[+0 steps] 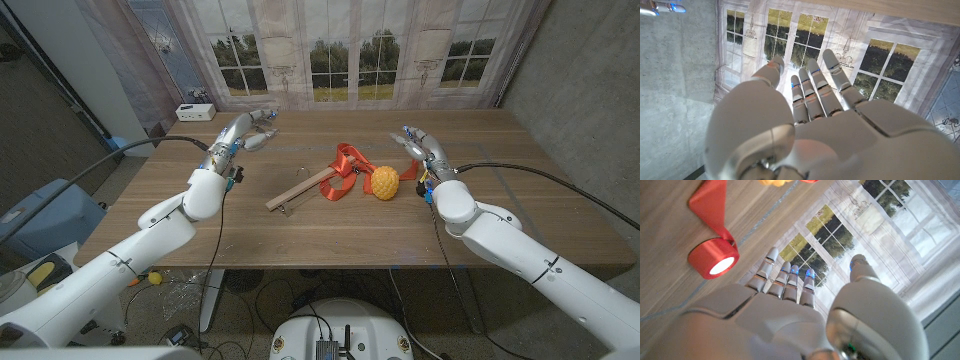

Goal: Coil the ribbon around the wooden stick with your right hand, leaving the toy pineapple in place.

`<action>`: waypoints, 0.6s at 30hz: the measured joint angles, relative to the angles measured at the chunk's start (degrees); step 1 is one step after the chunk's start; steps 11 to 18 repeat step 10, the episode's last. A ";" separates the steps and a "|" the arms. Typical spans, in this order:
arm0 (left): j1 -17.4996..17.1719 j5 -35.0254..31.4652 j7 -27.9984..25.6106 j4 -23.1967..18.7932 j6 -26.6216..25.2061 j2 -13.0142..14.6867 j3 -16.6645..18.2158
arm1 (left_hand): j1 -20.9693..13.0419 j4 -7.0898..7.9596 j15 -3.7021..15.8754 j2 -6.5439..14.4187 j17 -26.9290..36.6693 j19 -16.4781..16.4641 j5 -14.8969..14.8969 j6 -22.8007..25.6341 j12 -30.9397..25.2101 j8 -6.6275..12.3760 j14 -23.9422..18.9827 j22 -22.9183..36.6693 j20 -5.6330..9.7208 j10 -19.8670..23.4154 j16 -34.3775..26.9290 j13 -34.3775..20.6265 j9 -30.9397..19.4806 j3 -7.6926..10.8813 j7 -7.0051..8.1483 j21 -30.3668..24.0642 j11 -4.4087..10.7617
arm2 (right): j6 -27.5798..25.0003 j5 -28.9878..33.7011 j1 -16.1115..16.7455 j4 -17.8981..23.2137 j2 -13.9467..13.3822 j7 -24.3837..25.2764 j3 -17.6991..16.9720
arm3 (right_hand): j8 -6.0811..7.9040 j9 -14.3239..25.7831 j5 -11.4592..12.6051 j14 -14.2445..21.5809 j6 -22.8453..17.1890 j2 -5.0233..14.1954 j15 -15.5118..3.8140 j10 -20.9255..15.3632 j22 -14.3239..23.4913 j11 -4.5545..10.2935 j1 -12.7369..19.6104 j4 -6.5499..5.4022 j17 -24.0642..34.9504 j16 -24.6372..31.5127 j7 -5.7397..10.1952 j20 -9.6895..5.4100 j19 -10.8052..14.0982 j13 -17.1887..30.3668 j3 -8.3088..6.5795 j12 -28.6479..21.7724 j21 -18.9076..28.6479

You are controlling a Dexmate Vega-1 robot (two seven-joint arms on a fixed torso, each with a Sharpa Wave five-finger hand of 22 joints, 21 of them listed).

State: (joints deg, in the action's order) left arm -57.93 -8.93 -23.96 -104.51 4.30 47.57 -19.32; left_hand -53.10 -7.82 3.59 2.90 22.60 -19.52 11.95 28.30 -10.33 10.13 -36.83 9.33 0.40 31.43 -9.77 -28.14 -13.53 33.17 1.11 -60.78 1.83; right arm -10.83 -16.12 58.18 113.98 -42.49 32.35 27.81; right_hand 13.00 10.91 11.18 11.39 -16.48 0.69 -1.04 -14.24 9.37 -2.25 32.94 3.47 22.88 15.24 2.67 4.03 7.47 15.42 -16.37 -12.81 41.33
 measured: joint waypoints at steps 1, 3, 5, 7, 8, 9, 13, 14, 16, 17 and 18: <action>-0.04 0.00 0.00 0.57 0.00 0.01 0.32 | 0.16 0.00 0.09 -0.16 -0.21 0.00 0.00 -0.08 0.00 0.00 0.09 0.00 0.00 -0.20 0.00 0.19 0.17 0.00 -0.08 0.00 -0.20 | 2.75 0.49 0.00 0.00 0.00 -0.22 0.00 | 0.00 0.00 0.00 -0.02 -0.14 0.00 0.01 -0.05 -0.05 0.06 0.00 0.00 -0.05 0.00 -0.12 0.00 0.00 0.00 0.00 0.00 -0.28; -0.06 1.78 1.12 1.42 3.07 -0.01 0.76 | 0.18 0.00 -0.22 -0.15 -0.40 0.00 0.00 -0.08 0.00 0.00 0.39 0.00 0.00 -0.20 0.00 0.27 0.23 0.00 -0.08 0.00 -0.20 | 6.16 1.01 1.65 -0.44 1.62 -0.45 -1.21 | 0.00 0.00 -0.04 0.44 -0.95 0.08 0.00 -0.34 -0.05 0.08 -0.52 0.00 -0.30 0.00 -0.12 0.22 0.22 -0.23 0.00 0.00 -0.30; -0.07 1.78 1.12 2.27 3.07 -0.08 1.10 | 0.59 0.00 -0.22 0.02 -0.56 0.00 0.00 -0.08 0.00 0.00 0.39 0.00 0.00 -0.20 -0.03 0.47 0.23 0.00 -0.08 0.43 -0.20 | 9.07 1.45 1.65 -0.44 1.62 -0.65 -1.21 | 0.00 0.00 -0.04 0.70 -1.13 0.06 0.11 -0.83 -0.05 0.01 -0.54 0.00 -0.56 0.00 -0.31 0.30 0.30 -0.26 0.00 0.00 -0.52; -0.08 1.78 1.12 3.26 3.07 -0.26 1.49 | 0.69 0.00 -0.22 -0.08 -0.77 0.00 0.00 -0.08 0.00 0.00 0.39 0.00 0.00 -0.20 -0.22 0.53 0.45 0.00 -0.08 0.44 -0.20 | 12.31 2.16 1.65 -0.44 1.62 -0.78 -1.21 | 0.00 0.00 -0.04 0.72 -1.57 -0.15 0.13 -1.05 -0.05 -0.02 -0.75 0.00 -0.80 0.00 -0.30 0.30 0.30 -0.50 0.00 0.00 -0.74; -0.08 1.78 1.12 3.74 3.07 -0.33 1.65 | 0.69 0.00 -0.22 -0.08 -0.83 0.00 0.00 -0.08 0.00 0.00 0.39 0.00 0.00 -0.20 -0.22 0.53 0.50 0.00 -0.08 0.44 -0.20 | 13.95 2.67 1.65 -0.44 1.62 -0.77 -1.21 | 0.00 0.00 -0.04 1.07 -1.77 -0.15 0.20 -1.15 -0.05 -0.12 -0.75 0.00 -0.84 0.00 -0.29 0.30 0.30 -0.53 0.00 0.00 -0.74; -0.07 5.39 3.40 3.91 8.30 -0.37 1.70 | 0.69 0.00 -0.22 -0.08 -0.83 0.00 0.00 -0.08 0.00 0.00 0.39 0.00 0.00 -0.31 -0.22 0.63 0.50 0.00 -0.08 0.44 -0.32 | 14.07 2.72 4.35 -1.21 5.02 -0.77 -3.24 | 0.00 0.01 -0.04 1.24 -1.75 0.09 0.19 -1.38 -0.04 -0.07 -0.99 -0.09 -0.85 0.00 -0.31 0.30 0.30 -0.53 0.09 0.00 -0.74; -0.07 5.90 3.73 3.91 8.96 -0.37 1.70 | 0.69 0.00 -0.22 -0.08 -0.83 0.00 0.00 -0.08 0.00 0.00 0.39 0.01 0.00 -0.40 -0.22 0.75 0.50 0.00 -0.08 0.44 -0.40 | 14.07 2.72 4.72 -1.35 5.67 -0.77 -3.46 | 0.00 0.00 -0.04 1.32 -1.75 0.15 0.12 -1.47 -0.01 0.03 -1.04 -0.16 -1.03 0.00 -0.31 0.30 0.30 -0.53 0.17 0.00 -1.03; -0.07 5.90 3.73 3.91 8.96 -0.37 1.70 | 0.69 0.00 -0.22 -0.08 -0.83 0.00 0.00 -0.08 0.00 0.00 0.39 0.01 0.00 -0.40 -0.22 0.75 0.50 0.00 -0.08 0.44 -0.40 | 14.07 2.72 4.72 -1.35 5.67 -0.77 -3.46 | 0.00 0.00 -0.04 1.32 -1.75 0.15 0.12 -1.47 -0.01 0.03 -1.04 -0.16 -1.03 0.00 -0.31 0.30 0.30 -0.53 0.17 0.00 -1.03; -0.07 5.90 3.73 3.91 8.96 -0.37 1.70 | 0.69 0.00 -0.22 -0.08 -0.83 0.00 0.00 -0.08 0.00 0.00 0.39 0.01 0.00 -0.40 -0.22 0.75 0.50 0.00 -0.08 0.44 -0.40 | 14.07 2.72 4.72 -1.35 5.67 -0.77 -3.46 | 0.00 0.00 -0.04 1.32 -1.75 0.15 0.12 -1.47 -0.01 0.03 -1.04 -0.16 -1.03 0.00 -0.31 0.30 0.30 -0.53 0.17 0.00 -1.03; -0.07 5.90 3.73 3.91 8.96 -0.37 1.70 | 0.69 0.00 -0.22 -0.08 -0.83 0.00 0.00 -0.08 0.00 0.00 0.39 0.01 0.00 -0.40 -0.22 0.75 0.50 0.00 -0.08 0.44 -0.40 | 14.07 2.72 4.72 -1.35 5.67 -0.77 -3.46 | 0.00 0.00 -0.04 1.32 -1.75 0.15 0.12 -1.47 -0.01 0.03 -1.04 -0.16 -1.03 0.00 -0.31 0.30 0.30 -0.53 0.17 0.00 -1.03; -0.07 5.90 3.73 3.91 8.96 -0.37 1.70 | 0.69 0.00 -0.22 -0.08 -0.83 0.00 0.00 -0.08 0.00 0.00 0.39 0.01 0.00 -0.40 -0.22 0.75 0.50 0.00 -0.08 0.44 -0.40 | 14.07 2.72 4.72 -1.35 5.67 -0.77 -3.46 | 0.00 0.00 -0.04 1.32 -1.75 0.15 0.12 -1.47 -0.01 0.03 -1.04 -0.16 -1.03 0.00 -0.31 0.30 0.30 -0.53 0.17 0.00 -1.03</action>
